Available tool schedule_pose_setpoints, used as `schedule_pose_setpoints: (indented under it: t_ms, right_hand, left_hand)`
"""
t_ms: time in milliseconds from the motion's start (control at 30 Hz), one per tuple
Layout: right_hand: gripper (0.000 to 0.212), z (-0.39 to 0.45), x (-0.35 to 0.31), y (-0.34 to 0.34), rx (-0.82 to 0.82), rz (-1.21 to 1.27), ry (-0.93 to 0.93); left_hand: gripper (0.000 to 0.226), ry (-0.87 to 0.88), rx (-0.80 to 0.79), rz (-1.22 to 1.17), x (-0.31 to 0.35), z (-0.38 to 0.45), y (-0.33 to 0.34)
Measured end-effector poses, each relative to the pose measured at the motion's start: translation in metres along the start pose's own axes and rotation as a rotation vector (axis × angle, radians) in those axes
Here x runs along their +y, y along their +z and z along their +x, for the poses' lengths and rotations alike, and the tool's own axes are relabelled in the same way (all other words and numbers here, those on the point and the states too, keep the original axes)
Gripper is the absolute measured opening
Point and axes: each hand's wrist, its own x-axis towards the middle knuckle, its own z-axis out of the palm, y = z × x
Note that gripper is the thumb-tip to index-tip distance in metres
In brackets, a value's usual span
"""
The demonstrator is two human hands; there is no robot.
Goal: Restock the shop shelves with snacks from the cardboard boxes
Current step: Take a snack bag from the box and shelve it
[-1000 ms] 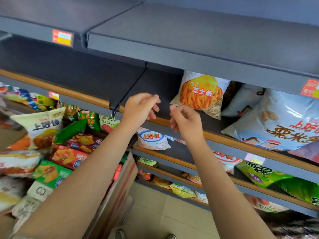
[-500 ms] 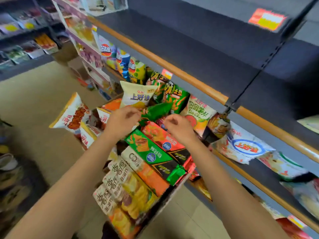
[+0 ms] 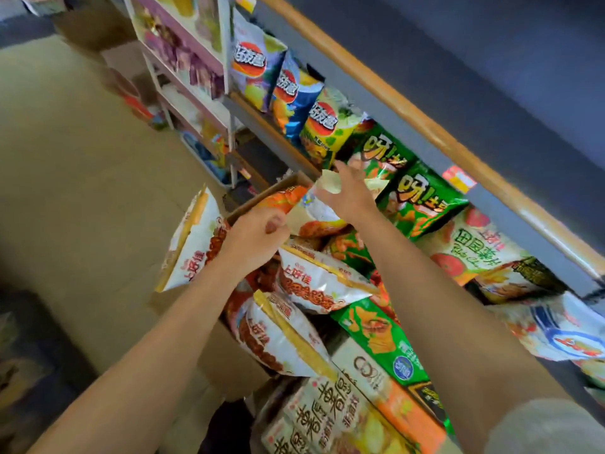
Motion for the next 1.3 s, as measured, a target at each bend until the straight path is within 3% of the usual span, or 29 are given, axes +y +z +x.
schedule_pose_setpoints:
  t_ms: [67, 133, 267, 400, 467, 600, 700, 800, 867, 967, 1133, 1233, 1300]
  right_hand:
    - [0.050, 0.002, 0.004, 0.011, 0.019, -0.162, 0.033]
    - [0.031, -0.003, 0.007, 0.015, 0.154, -0.296, 0.035]
    - [0.005, -0.027, 0.003, -0.009, 0.443, -0.093, -0.064]
    - [0.034, -0.083, -0.010, -0.047, 0.608, 0.077, -0.267]
    - [0.033, -0.118, -0.006, -0.066, 0.645, 0.142, -0.316]
    - [0.033, -0.179, 0.020, -0.115, 0.750, 0.406, -0.238]
    - [0.040, -0.221, 0.049, -0.157, 0.826, 0.629, -0.166]
    - [0.030, -0.265, 0.094, -0.198, 0.909, 0.682, -0.141]
    - [0.015, -0.298, 0.136, -0.220, 1.016, 0.689, -0.154]
    - [0.023, -0.346, 0.208, -0.238, 1.131, 0.695, -0.101]
    - [0.078, -0.407, 0.309, -0.236, 0.760, 0.785, 0.021]
    - [0.085, -0.435, 0.352, -0.257, 0.823, 0.849, -0.052]
    - [0.078, -0.450, 0.377, -0.278, 0.882, 0.824, -0.083]
  left_hand:
    - [0.022, 0.000, -0.030, -0.015, -0.007, 0.005, -0.001]
    - [0.022, 0.008, -0.030, -0.025, -0.010, 0.009, 0.000]
    - [0.041, 0.083, -0.020, 0.036, -0.001, 0.021, 0.007]
    - [0.087, 0.293, 0.048, 0.167, 0.033, 0.025, 0.020]
    - [0.106, 0.394, 0.040, 0.299, 0.058, 0.020, 0.026]
    - [0.130, 0.509, -0.119, 0.353, 0.120, -0.002, 0.041]
    - [0.126, 0.590, -0.115, 0.409, 0.176, -0.035, 0.069]
    - [0.110, 0.609, -0.108, 0.370, 0.222, -0.068, 0.112]
    - [0.096, 0.550, -0.161, 0.156, 0.246, -0.086, 0.144]
    - [0.092, 0.399, -0.213, -0.239, 0.282, -0.104, 0.194]
    - [0.086, 0.449, -0.371, -0.436, 0.351, -0.141, 0.290]
    - [0.099, 0.556, -0.420, -0.409, 0.391, -0.161, 0.341]
    - [0.093, 0.599, -0.444, -0.370, 0.413, -0.166, 0.367]
